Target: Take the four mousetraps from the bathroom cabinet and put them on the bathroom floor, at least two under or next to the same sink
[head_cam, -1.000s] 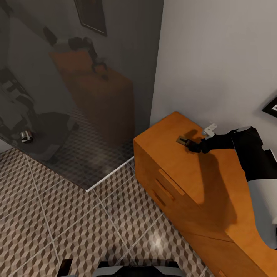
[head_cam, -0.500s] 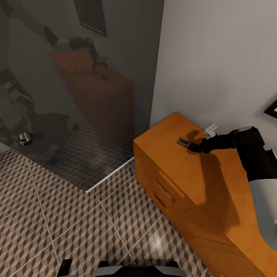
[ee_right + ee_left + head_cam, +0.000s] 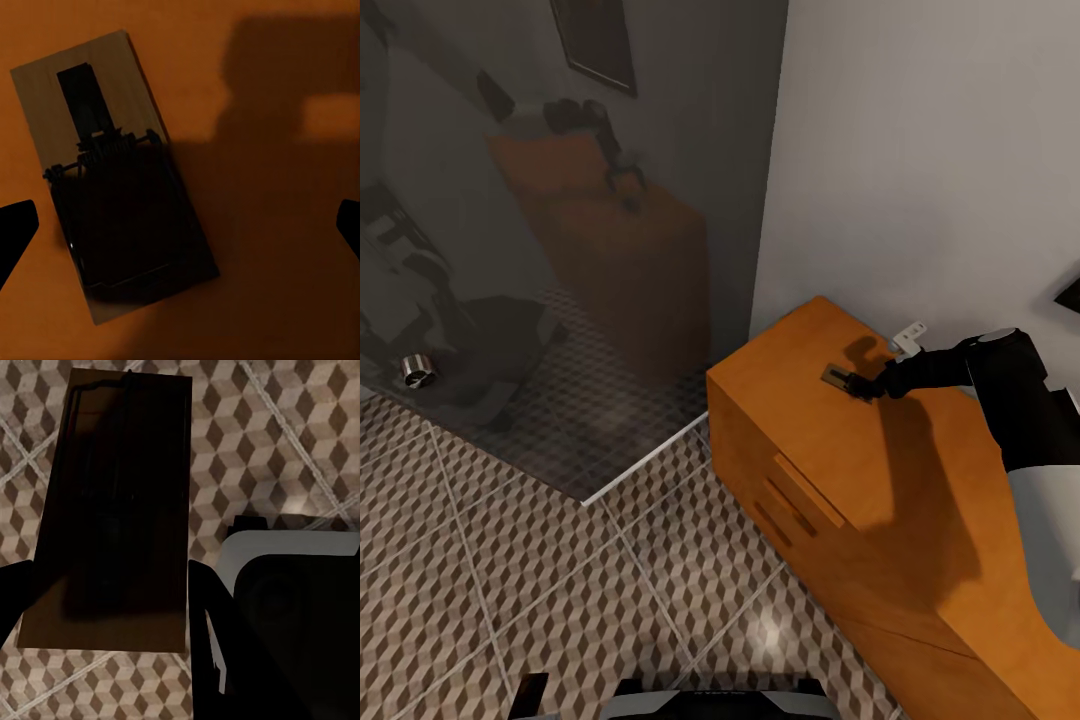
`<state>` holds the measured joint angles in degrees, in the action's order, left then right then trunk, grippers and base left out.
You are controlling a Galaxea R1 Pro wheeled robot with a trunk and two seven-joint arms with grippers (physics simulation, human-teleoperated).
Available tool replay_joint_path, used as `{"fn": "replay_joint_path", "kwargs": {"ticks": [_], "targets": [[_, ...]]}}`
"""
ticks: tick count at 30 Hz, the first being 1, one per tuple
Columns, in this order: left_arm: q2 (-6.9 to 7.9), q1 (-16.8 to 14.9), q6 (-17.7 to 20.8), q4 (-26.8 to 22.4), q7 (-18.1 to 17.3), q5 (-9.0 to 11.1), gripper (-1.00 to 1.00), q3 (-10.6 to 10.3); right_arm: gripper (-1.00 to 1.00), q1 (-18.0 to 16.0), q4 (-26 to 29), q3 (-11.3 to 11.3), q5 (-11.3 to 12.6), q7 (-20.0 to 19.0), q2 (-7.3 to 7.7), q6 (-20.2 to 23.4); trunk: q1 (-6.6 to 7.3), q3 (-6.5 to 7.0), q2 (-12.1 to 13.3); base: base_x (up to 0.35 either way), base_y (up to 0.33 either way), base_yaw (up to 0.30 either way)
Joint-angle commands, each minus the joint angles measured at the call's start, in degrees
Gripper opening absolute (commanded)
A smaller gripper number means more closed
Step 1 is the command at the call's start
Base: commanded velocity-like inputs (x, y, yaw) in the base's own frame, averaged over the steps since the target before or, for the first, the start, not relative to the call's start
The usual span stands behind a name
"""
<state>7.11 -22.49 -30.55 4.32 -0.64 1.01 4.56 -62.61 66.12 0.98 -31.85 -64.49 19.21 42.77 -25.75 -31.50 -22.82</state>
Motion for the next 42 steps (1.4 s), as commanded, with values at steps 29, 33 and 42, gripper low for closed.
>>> {"fn": "replay_joint_path", "kwargs": {"ticks": [29, 33, 42], "targets": [[0.01, -0.1, -0.4, 0.3, 0.2, -0.3, -1.00, 0.4, 1.00, 0.0, -1.2, 0.2, -0.4, -0.4, -0.14, 0.3, -0.03, -0.18, -0.1, 0.000, 0.002, 0.000], [0.01, -0.1, -0.4, 0.3, 0.2, -0.3, -1.00, 0.4, 1.00, 0.0, -1.2, 0.2, -0.4, -0.4, -0.14, 0.3, -0.03, -0.30, -0.1, 0.000, 0.027, 0.000], [0.01, -0.1, -0.4, 0.3, 0.2, -0.3, -1.00, 0.4, 1.00, 0.0, -1.3, 0.2, -0.4, -0.3, -0.16, 0.2, -0.03, -0.35, -0.1, 0.000, 0.003, 0.000]]}}
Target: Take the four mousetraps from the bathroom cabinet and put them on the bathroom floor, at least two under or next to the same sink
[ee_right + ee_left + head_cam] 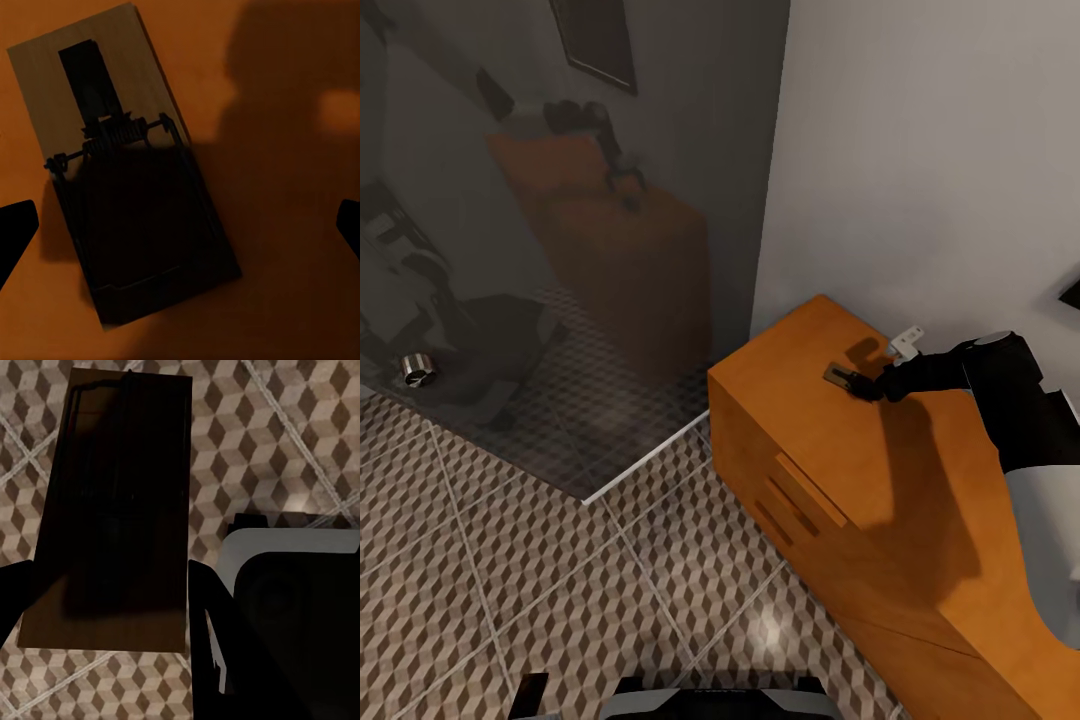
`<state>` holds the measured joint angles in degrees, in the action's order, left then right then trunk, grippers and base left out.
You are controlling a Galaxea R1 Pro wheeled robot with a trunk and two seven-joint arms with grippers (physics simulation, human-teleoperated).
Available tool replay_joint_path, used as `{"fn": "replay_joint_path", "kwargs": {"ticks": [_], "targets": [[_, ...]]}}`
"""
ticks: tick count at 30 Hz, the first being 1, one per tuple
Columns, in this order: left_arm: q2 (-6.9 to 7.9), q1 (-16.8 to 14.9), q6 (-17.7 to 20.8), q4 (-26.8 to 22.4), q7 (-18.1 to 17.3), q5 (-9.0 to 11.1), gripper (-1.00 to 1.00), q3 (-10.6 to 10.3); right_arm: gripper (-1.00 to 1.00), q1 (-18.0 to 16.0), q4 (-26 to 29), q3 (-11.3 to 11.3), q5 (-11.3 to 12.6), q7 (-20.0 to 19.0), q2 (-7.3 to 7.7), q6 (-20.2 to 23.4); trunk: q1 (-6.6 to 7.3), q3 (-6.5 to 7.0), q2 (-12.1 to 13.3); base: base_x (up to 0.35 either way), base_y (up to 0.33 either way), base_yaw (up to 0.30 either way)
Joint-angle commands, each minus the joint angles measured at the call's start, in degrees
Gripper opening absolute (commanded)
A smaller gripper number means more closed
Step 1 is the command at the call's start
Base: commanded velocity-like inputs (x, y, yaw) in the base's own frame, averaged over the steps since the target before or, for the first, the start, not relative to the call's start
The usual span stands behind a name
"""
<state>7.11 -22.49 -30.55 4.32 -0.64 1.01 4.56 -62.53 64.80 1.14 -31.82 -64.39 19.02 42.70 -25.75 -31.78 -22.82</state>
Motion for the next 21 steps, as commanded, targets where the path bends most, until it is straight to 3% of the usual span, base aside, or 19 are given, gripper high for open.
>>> {"fn": "replay_joint_path", "kwargs": {"ticks": [1, 21], "targets": [[0.01, -0.1, -0.4, 0.3, 0.2, -0.3, -1.00, 0.4, 1.00, -0.1, 0.1, 0.1, -0.4, -0.4, 0.02, 0.3, -0.03, -0.08, -0.1, 0.000, 0.000, 0.000], [0.01, -0.1, -0.4, 0.3, 0.2, -0.3, -1.00, 0.4, 1.00, -0.1, 0.0, 0.1, -0.4, -0.4, 0.00, 0.3, -0.03, -0.08, -0.1, 0.000, 0.003, 0.000]]}}
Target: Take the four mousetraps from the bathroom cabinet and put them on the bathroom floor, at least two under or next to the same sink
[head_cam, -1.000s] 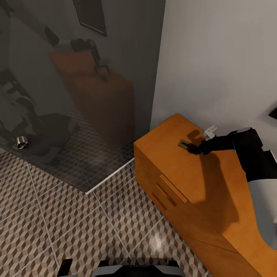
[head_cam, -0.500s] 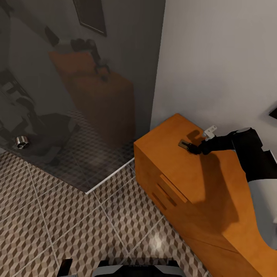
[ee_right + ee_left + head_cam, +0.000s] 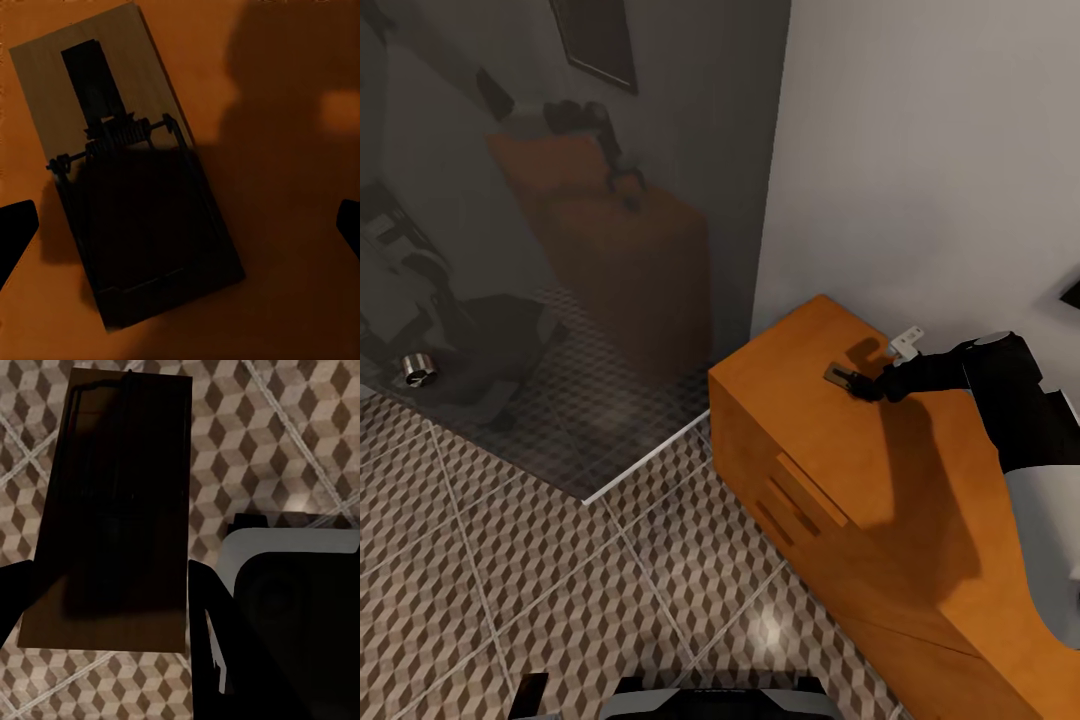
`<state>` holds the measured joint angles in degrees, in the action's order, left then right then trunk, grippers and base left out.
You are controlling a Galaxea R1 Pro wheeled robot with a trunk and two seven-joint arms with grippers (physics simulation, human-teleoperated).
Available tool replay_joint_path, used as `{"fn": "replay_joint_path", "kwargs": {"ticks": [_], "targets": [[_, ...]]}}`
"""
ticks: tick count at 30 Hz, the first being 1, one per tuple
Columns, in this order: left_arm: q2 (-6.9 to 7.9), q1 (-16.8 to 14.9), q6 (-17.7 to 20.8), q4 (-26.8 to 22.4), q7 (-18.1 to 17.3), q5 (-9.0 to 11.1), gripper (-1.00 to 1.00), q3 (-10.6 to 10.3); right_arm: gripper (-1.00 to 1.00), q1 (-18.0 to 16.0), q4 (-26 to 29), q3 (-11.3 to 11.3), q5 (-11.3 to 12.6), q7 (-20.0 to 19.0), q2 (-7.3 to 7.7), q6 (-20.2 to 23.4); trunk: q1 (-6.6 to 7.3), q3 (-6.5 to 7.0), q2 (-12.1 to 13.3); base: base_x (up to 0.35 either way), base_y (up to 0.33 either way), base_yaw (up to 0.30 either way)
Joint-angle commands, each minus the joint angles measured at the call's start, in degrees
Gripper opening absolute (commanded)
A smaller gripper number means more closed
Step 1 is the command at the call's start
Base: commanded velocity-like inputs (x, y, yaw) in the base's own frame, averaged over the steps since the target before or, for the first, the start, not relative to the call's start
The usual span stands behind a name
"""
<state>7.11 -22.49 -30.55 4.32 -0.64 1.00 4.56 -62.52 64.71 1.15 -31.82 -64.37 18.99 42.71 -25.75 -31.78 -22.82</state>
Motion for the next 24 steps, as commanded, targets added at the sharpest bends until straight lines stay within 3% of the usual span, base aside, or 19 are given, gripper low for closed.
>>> {"fn": "replay_joint_path", "kwargs": {"ticks": [1, 24], "targets": [[0.01, -0.1, -0.4, 0.3, 0.2, -0.3, -1.00, 0.5, 1.00, -0.1, 0.1, 0.1, -0.4, -0.4, 0.02, 0.3, -0.03, -0.08, -0.1, 0.000, 0.054, 0.000], [0.01, -0.1, -0.4, 0.3, 0.2, -0.3, -1.00, 0.4, 1.00, -0.1, -1.0, 0.1, -0.4, -0.3, -0.01, 0.3, -0.03, -0.34, -0.1, 0.000, 0.007, 0.000]]}}
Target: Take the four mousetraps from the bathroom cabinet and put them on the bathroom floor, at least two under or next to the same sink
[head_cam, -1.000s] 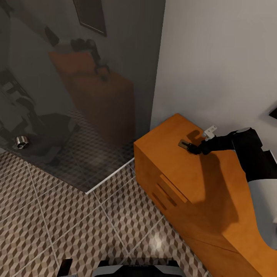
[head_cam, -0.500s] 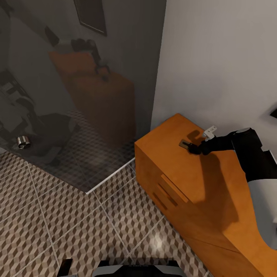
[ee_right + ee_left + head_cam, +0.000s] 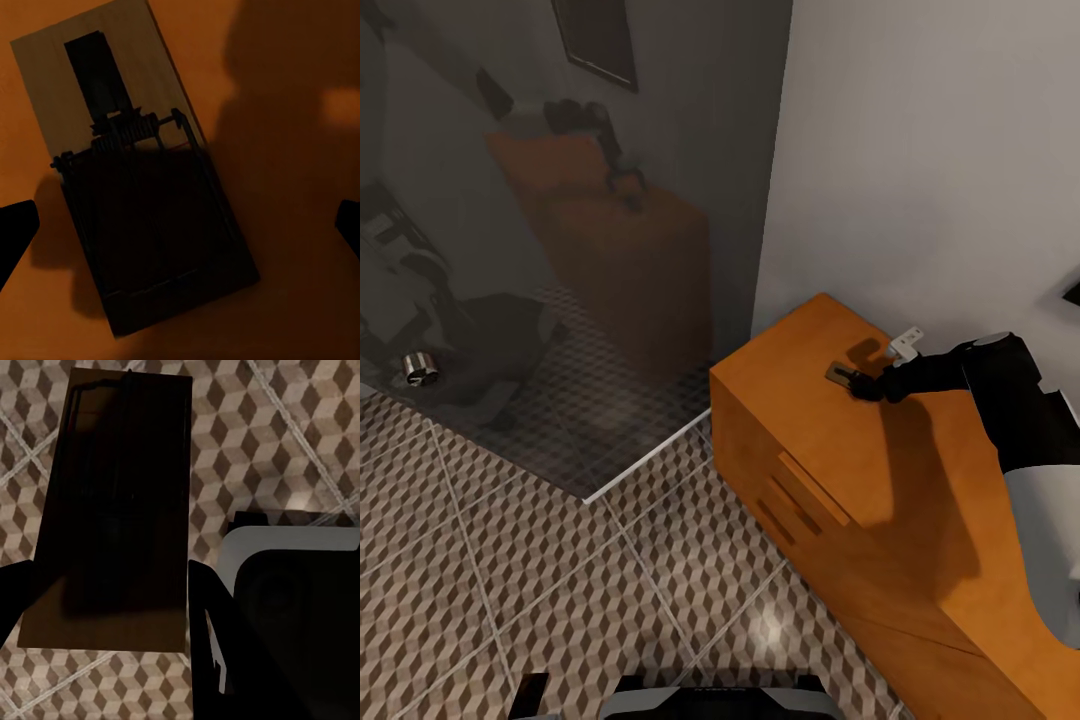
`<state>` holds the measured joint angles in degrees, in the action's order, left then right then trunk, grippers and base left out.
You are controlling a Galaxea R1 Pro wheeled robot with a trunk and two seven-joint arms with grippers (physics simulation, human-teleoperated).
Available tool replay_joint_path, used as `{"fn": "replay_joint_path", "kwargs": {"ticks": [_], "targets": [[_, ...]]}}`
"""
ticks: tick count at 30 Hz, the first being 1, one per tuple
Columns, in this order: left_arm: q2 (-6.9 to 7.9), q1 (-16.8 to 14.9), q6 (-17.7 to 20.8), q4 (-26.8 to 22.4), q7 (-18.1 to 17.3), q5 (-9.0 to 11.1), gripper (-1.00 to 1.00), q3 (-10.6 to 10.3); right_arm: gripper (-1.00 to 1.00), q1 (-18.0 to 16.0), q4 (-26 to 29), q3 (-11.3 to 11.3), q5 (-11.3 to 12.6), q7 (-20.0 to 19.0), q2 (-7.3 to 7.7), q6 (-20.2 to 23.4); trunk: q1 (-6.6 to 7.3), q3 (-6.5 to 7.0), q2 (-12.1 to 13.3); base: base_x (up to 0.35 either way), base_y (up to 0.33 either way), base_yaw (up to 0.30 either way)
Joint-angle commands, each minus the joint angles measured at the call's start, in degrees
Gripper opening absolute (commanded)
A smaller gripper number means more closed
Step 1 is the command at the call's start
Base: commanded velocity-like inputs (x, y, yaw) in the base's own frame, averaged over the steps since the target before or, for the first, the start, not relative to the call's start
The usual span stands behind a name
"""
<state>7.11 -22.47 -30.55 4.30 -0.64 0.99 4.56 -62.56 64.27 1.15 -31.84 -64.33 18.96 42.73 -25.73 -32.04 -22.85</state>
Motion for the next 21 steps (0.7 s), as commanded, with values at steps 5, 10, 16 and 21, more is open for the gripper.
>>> {"fn": "replay_joint_path", "kwargs": {"ticks": [5, 10, 16, 21], "targets": [[0.00, -0.1, -0.4, 0.3, 0.2, -0.3, -1.00, 0.4, 1.00, 0.0, -0.6, 0.1, -0.4, -0.3, -0.04, 0.2, -0.06, -0.10, -0.1, 0.000, 0.000, 0.000], [0.00, -0.1, -0.4, 0.3, 0.2, -0.3, -1.00, 0.4, 1.00, 0.0, -1.1, 0.1, -0.4, -0.3, -0.06, 0.2, -0.06, -0.10, -0.1, 0.000, 0.000, 0.000], [0.00, -0.1, -0.4, 0.3, 0.2, -0.3, -1.00, 0.4, 1.00, 0.0, -2.4, 0.1, -0.4, -0.3, -0.07, -2.4, -0.06, -0.10, -0.1, 0.000, 0.000, 0.000], [0.00, -0.1, -0.4, 0.3, 0.2, -0.3, -1.00, 0.4, 1.00, 0.0, -3.6, 0.1, -0.4, -0.3, -0.07, -3.9, -0.06, -0.10, -0.1, 0.000, 0.000, 0.000]]}}
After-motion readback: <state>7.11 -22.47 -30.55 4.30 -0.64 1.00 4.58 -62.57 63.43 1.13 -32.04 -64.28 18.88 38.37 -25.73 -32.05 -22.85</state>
